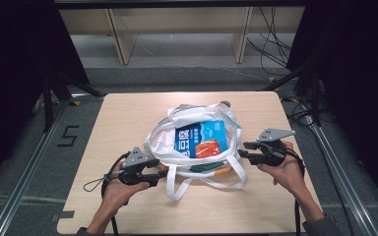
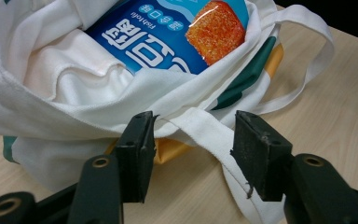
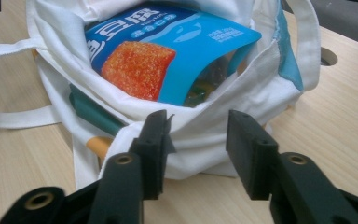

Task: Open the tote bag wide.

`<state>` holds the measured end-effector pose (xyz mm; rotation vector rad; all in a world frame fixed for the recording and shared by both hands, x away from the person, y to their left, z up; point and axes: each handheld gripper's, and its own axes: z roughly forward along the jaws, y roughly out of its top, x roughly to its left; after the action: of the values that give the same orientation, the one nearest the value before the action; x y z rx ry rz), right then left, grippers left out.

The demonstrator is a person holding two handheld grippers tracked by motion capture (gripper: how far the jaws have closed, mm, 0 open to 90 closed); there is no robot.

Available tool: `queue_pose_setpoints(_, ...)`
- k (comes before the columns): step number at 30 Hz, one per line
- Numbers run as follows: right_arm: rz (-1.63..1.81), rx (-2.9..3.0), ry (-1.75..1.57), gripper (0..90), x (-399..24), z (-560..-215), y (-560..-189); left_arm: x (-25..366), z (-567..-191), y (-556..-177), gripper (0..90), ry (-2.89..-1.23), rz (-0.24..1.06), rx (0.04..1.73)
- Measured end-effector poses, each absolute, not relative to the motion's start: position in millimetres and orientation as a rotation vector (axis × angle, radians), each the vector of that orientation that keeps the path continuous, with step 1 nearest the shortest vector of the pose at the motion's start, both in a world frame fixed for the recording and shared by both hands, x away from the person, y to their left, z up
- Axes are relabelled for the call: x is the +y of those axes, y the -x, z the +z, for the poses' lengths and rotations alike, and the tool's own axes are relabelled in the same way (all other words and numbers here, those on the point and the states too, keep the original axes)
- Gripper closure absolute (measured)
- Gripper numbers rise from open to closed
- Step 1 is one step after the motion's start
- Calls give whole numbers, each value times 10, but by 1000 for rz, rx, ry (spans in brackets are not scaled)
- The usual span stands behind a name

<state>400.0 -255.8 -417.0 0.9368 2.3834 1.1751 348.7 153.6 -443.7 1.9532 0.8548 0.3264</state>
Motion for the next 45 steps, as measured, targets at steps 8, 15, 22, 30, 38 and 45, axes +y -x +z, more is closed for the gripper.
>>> queue_pose_setpoints(8,1169,2369,-953,504,-2579,-4170,-3955,1539,-4456,-3450,389,-1959,325,870)
queue_pose_setpoints(15,1147,2361,-945,425,-2607,-4198,-3917,1541,-4460,-3399,339,-1958,301,882)
queue_pose_setpoints(22,1142,2344,-967,366,-2652,-4219,-3863,1553,-4480,-3343,310,-1960,297,862)
queue_pose_setpoints(30,1137,2355,-999,338,-2672,-4257,-3756,1545,-4545,-3293,300,-1961,285,855)
queue_pose_setpoints(38,1150,2363,-997,324,-2693,-4277,-3651,1562,-4564,-3236,292,-1963,284,861)
queue_pose_setpoints(45,1154,2373,-984,308,-2725,-4349,-3530,1573,-4591,-3155,281,-1964,293,863)
